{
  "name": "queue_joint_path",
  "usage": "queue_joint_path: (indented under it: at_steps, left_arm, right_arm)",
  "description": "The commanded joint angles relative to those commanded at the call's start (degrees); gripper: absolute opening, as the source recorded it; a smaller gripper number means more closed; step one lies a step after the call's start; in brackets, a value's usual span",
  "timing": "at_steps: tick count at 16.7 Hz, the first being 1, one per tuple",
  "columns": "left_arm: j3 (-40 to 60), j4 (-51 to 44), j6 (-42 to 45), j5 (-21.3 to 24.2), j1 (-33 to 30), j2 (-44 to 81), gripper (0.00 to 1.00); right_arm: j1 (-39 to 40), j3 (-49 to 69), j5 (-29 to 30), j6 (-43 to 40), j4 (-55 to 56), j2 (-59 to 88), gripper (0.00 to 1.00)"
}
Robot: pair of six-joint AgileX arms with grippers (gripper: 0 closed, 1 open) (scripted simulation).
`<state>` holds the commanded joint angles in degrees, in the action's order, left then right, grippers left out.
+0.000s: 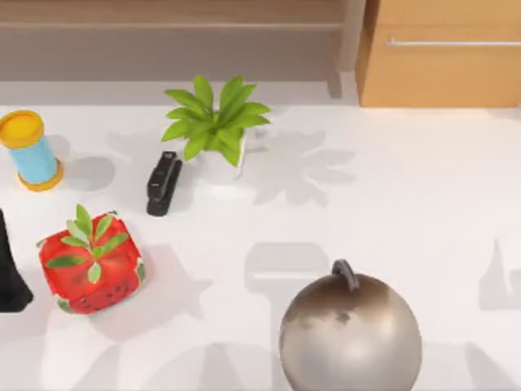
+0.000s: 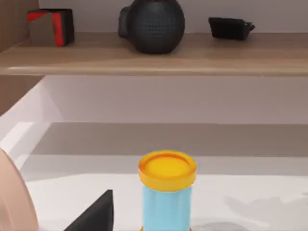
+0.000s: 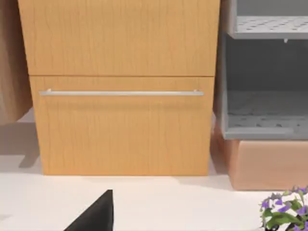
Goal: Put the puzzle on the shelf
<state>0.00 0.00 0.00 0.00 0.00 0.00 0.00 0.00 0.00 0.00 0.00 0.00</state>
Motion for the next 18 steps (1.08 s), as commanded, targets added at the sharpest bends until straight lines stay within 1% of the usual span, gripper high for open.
queue_joint_path:
  at_steps: [2,4,7,11,18]
  left_arm:
    - [0.00,0.00,0.00,0.00,0.00,0.00,1.00]
    - [0.00,0.00,0.00,0.00,0.00,0.00,1.00]
    - [0.00,0.00,0.00,0.00,0.00,0.00,1.00]
    - [0.00,0.00,0.00,0.00,0.00,0.00,1.00]
    - [0.00,0.00,0.00,0.00,0.00,0.00,1.00]
  right_arm:
    - [0.00,0.00,0.00,0.00,0.00,0.00,1.00]
    - [0.05,1.05,-0.13,-1.67,1.26,1.71,1.00]
    - [0.27,5.03,-0.46,-8.46,6.15,8.75,1.00]
    - [0.96,13.43,-0.64,-23.79,16.69,26.53,1.00]
    - [3.60,30.98,1.26,-55.07,39.68,69.69,1.00]
